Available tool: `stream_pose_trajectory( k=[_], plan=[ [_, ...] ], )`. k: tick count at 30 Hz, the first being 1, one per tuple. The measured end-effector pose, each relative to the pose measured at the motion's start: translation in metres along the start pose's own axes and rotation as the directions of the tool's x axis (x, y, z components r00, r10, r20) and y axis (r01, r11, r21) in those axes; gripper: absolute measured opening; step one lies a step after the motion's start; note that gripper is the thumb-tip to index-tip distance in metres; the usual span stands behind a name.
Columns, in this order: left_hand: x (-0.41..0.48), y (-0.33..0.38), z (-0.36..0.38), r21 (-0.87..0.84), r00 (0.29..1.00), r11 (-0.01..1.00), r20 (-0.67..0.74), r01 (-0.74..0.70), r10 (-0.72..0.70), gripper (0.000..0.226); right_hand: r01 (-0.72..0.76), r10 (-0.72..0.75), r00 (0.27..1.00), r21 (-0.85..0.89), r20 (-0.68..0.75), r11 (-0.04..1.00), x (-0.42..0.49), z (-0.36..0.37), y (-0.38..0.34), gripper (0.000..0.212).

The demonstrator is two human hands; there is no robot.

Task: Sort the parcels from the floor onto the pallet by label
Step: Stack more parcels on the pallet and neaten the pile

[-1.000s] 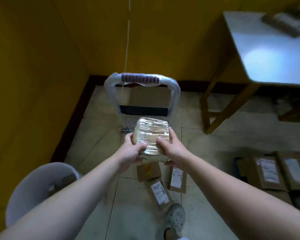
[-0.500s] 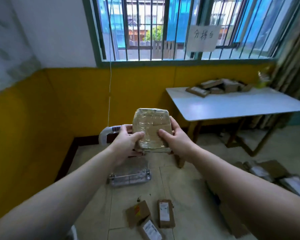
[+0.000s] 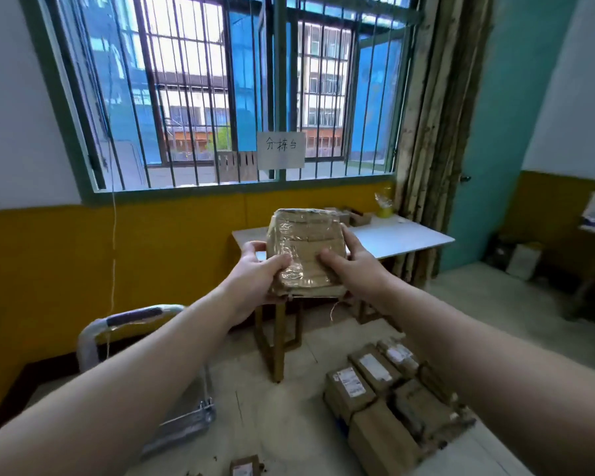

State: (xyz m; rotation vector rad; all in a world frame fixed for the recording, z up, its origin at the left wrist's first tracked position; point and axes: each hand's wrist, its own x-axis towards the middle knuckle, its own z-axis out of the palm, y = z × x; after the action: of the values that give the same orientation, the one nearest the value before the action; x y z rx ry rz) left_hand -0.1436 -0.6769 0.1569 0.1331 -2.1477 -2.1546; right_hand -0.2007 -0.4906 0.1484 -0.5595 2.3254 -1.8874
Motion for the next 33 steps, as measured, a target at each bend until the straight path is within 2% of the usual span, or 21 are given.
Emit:
stream_pose_trajectory(
  k=[7,13,17,29,33],
  plan=[
    [0.013,-0.011,0.165,-0.034,0.997,0.999,0.078,0.03,-0.027,0.039,-0.037,0.026,0.992,-0.08,-0.126,0.996,-0.054,-0.154,0.023,0.069],
    [0.037,-0.034,0.256,-0.013,0.984,0.996,0.155,0.089,-0.086,0.042,-0.112,0.1,0.975,-0.052,-0.199,0.992,-0.074,-0.236,0.062,0.056],
    [0.067,-0.053,0.285,0.036,0.975,0.995,0.201,0.089,-0.095,0.047,-0.155,0.146,0.963,-0.021,-0.228,0.988,-0.062,-0.265,0.092,0.072],
    [0.218,-0.126,0.338,0.103,0.92,0.953,0.249,0.285,-0.302,0.056,-0.339,0.313,0.918,-0.072,-0.243,0.938,0.051,-0.319,0.189,0.08],
    [0.255,-0.136,0.356,0.038,0.895,0.936,0.283,0.35,-0.346,0.051,-0.395,0.364,0.899,-0.091,-0.245,0.914,0.085,-0.341,0.213,0.08]
  ],
)
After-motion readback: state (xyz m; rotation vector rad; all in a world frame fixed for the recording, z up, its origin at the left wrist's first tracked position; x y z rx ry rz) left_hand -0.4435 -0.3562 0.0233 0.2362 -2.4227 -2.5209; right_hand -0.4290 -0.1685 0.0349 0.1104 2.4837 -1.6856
